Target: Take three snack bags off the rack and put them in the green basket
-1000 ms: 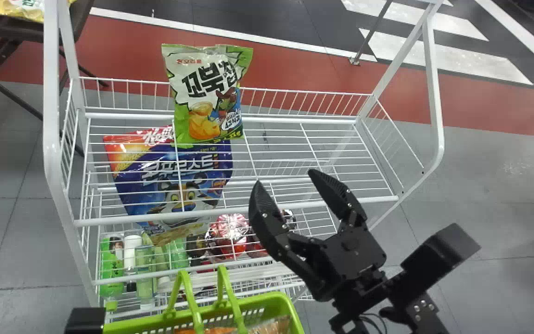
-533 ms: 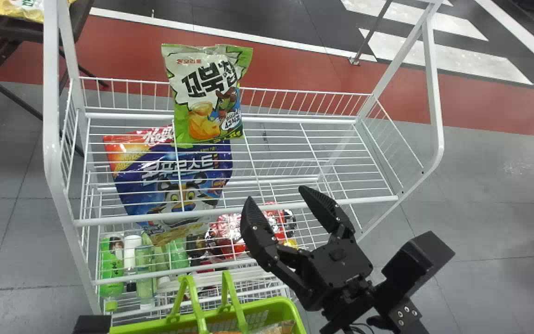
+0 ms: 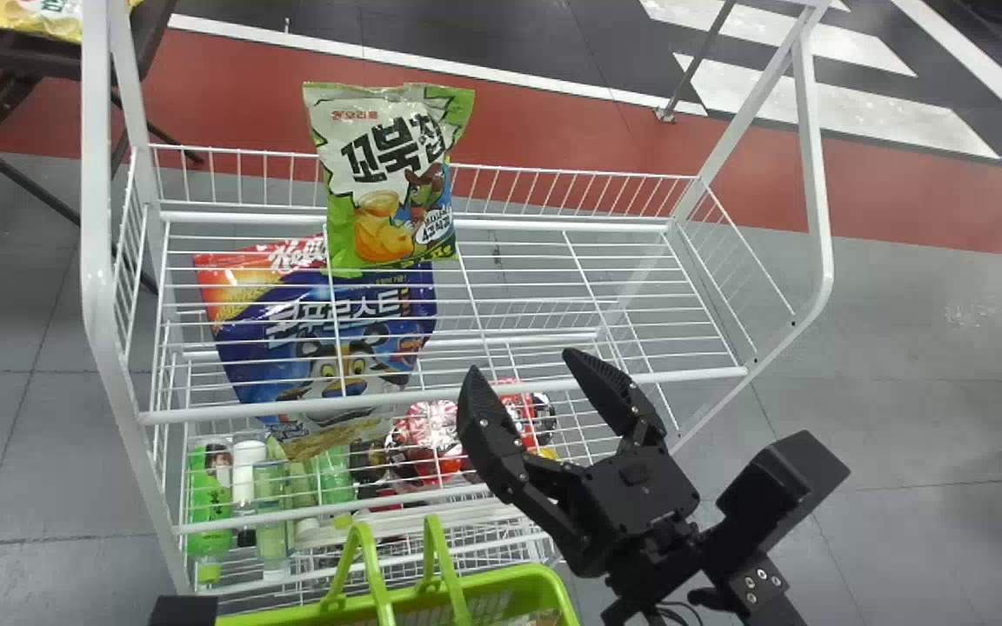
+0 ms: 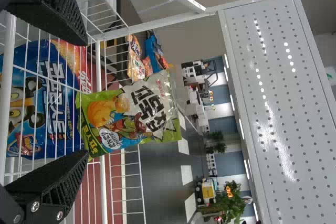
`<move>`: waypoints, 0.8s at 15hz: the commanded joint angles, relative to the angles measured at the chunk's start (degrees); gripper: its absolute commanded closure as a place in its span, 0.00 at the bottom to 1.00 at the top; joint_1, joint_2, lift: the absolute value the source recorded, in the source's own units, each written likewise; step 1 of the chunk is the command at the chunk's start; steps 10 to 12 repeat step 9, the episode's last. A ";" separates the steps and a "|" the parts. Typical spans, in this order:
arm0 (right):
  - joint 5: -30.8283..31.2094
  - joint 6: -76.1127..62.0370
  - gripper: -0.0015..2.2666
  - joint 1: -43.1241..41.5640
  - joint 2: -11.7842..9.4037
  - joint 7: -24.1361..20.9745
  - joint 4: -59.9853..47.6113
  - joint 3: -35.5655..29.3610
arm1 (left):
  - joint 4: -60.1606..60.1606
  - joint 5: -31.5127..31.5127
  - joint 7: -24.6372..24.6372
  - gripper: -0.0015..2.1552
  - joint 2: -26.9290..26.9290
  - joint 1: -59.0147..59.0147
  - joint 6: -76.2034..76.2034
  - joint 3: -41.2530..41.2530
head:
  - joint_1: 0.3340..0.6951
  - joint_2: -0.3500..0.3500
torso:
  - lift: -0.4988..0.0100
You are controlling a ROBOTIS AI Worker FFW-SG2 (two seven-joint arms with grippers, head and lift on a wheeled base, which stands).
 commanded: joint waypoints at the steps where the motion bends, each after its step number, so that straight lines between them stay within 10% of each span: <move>1: -0.88 -0.14 0.04 0.08 0.05 0.00 -0.14 -0.59 | -0.17 -0.32 0.02 0.43 0.04 0.00 0.18 -0.34 | 1.00 0.00 | 0.94; 12: -1.76 -0.14 0.04 0.78 0.05 0.09 -1.11 -1.12 | -0.43 -0.94 0.20 0.43 0.22 0.26 0.36 -0.96 | 1.00 0.00 | 0.94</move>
